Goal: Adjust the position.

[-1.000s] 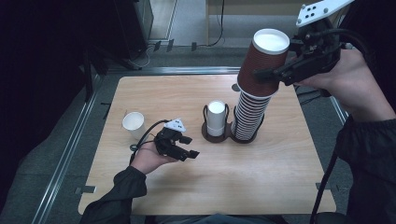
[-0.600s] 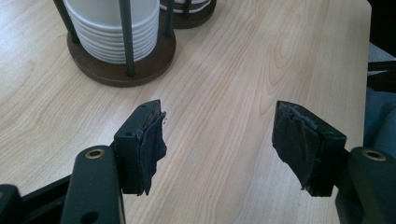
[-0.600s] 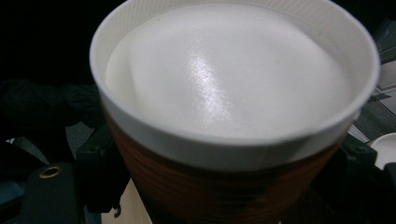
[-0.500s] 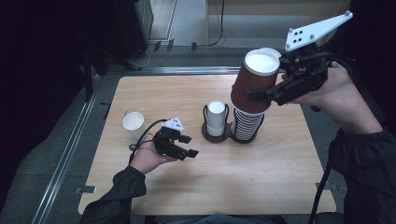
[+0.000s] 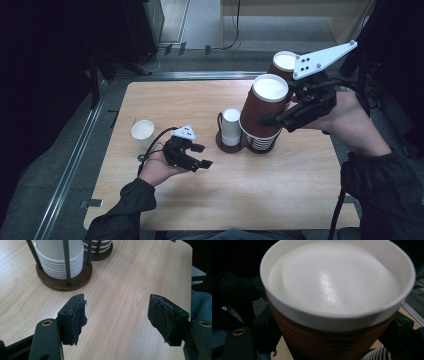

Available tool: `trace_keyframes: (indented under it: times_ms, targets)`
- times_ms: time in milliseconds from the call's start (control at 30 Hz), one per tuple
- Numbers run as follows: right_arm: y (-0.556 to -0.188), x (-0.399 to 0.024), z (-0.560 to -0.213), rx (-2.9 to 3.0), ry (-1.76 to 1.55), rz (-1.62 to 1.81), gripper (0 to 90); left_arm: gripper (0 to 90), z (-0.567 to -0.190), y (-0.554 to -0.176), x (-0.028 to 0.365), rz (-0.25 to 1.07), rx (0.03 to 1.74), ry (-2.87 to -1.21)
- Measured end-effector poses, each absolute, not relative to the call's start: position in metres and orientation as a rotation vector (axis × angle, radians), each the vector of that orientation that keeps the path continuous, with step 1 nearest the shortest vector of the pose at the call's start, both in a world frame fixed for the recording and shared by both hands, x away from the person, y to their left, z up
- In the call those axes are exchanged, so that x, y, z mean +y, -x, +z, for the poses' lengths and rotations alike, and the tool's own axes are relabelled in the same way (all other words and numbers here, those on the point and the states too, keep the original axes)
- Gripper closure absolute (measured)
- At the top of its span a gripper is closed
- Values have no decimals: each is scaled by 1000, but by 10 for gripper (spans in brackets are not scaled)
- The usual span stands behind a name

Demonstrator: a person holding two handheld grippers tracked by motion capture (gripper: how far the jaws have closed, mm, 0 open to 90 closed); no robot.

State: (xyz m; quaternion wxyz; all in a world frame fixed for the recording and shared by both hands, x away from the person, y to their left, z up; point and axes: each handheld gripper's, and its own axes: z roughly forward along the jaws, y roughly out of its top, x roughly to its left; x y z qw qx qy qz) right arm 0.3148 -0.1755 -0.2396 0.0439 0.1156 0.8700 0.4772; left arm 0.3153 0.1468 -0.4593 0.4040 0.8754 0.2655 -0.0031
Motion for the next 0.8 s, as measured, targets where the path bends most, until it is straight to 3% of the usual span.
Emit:
trace_keyframes:
  times_ms: [800]
  targets:
    - [-311, -148, -312, 2762, -301, 1439, 179, 224, -457, -312, 151, -66, 678, -2172]
